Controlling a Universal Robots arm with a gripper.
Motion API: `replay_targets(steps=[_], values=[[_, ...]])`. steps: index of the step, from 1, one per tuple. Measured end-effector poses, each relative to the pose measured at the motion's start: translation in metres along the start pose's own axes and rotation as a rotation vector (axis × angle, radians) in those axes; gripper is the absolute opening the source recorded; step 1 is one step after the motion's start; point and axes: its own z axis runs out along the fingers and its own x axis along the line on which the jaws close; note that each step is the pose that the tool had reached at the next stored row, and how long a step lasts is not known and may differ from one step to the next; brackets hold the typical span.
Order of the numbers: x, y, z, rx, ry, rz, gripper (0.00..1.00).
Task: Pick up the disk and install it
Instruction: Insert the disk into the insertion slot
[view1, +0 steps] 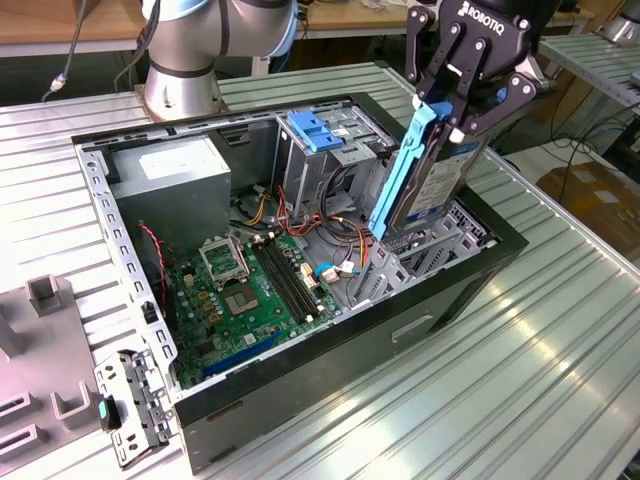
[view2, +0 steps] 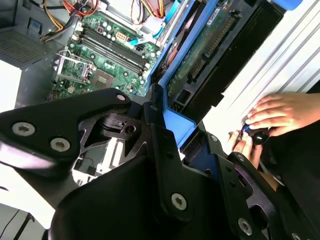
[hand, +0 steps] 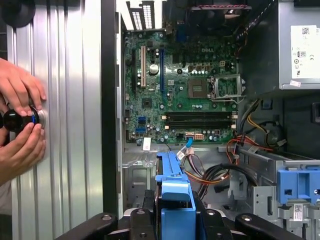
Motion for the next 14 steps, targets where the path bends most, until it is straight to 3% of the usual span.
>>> replay_targets(steps=[9,14], values=[[-0.0007,-0.0195,0.0050,0.0000,0.0001,0.000,0.37],[0.0023,-0.0217,0.0122,0.0000,0.0009,0.000,0.37]])
